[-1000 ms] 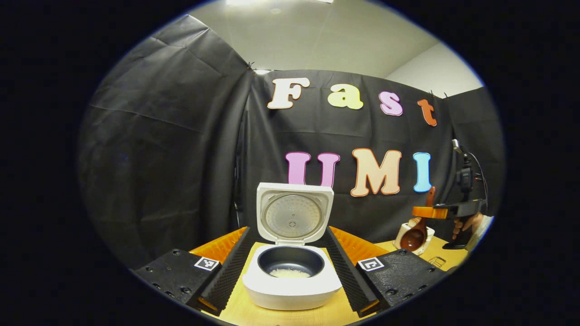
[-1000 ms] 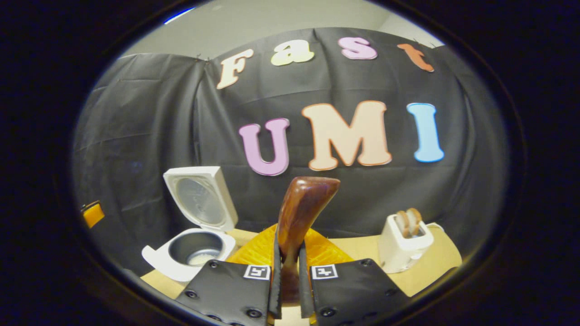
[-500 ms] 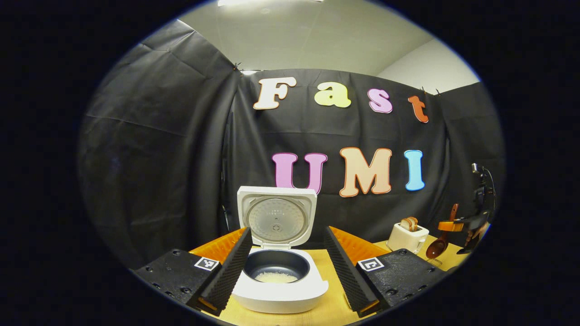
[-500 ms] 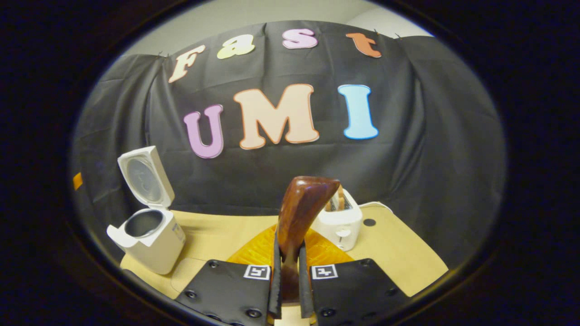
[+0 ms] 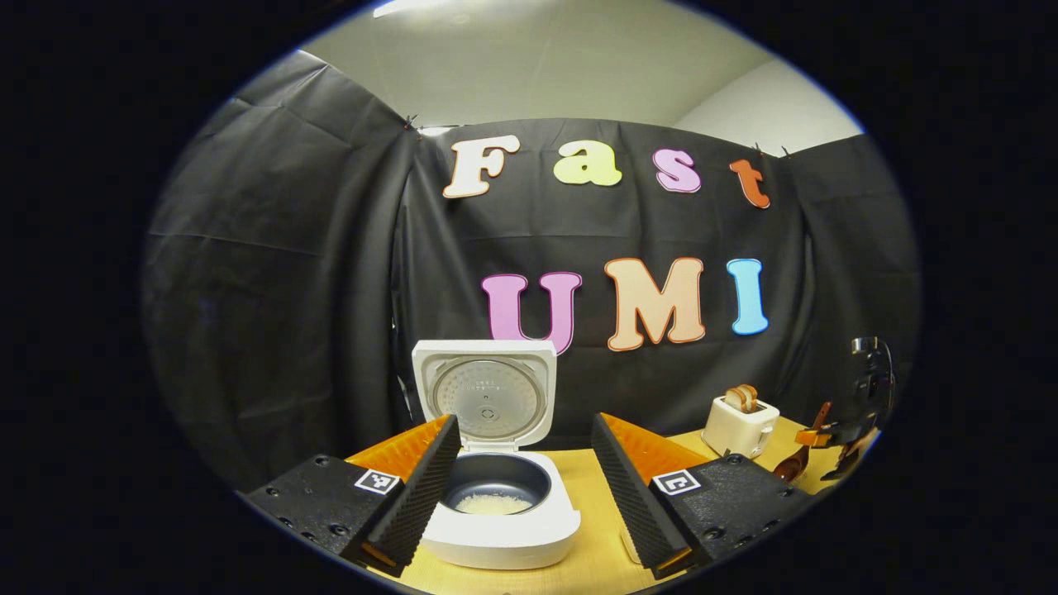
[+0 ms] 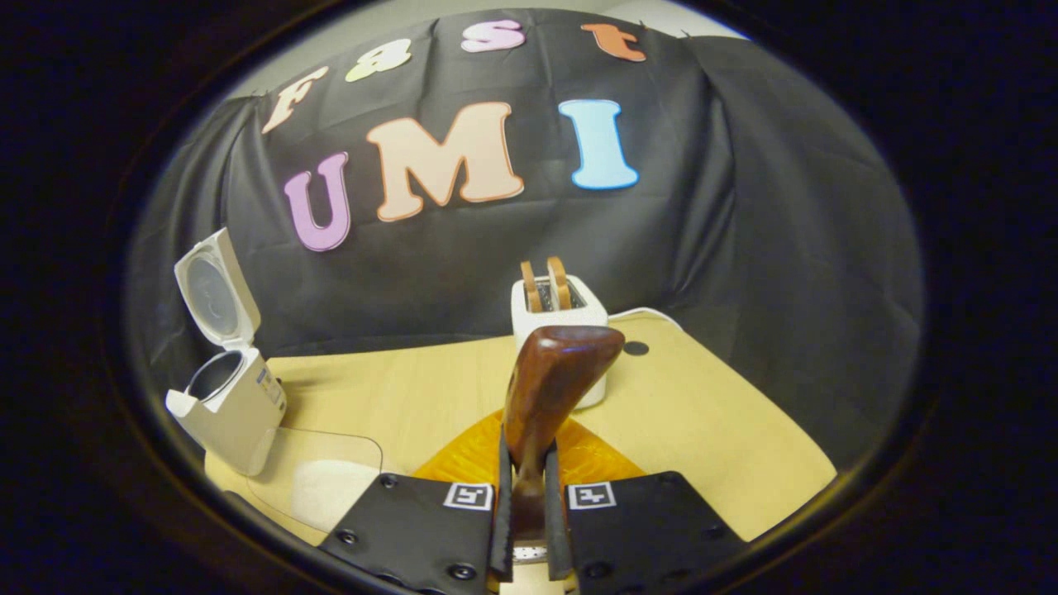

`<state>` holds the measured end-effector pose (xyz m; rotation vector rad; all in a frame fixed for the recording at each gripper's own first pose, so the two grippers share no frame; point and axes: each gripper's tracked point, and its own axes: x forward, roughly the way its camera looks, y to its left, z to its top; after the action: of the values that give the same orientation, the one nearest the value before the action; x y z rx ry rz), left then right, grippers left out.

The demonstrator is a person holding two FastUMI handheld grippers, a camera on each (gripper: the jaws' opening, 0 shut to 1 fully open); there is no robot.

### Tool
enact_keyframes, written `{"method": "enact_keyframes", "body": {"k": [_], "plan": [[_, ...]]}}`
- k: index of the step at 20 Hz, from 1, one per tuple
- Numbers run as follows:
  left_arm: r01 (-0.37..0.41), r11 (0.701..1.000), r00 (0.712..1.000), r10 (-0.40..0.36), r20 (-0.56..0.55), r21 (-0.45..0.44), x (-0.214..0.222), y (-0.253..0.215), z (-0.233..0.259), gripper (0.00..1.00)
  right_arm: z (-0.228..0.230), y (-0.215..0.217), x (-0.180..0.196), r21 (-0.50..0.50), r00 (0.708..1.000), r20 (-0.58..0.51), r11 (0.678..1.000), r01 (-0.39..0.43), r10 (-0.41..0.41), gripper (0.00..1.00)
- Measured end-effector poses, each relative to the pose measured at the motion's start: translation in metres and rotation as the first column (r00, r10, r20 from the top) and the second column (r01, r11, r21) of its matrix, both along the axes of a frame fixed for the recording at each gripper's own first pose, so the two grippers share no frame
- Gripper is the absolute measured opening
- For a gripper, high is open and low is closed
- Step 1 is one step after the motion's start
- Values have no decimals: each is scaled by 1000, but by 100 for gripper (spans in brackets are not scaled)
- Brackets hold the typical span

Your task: Close the left gripper, press the button to open the rice cooker; take a wooden spoon from the chopstick holder with the right hand, scoop a spoonful of rice and pour it into the rice cooker, then put the wooden spoon back into the chopstick holder.

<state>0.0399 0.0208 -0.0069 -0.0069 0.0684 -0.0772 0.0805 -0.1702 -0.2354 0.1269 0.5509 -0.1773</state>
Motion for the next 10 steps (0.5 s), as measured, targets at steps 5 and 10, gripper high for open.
{"method": "enact_keyframes", "body": {"k": [5, 10], "plan": [[-2, 1000, 1000, 2, -6, 11, -2, -5, 0, 92, -40, 5, -6, 66, 998, -58, 998, 7, -3, 20], [-12, 1000, 1000, 12, -12, 0, -2, -1, -2, 93, -43, -2, -12, 40, 998, -65, 999, 12, -9, 22]]}}
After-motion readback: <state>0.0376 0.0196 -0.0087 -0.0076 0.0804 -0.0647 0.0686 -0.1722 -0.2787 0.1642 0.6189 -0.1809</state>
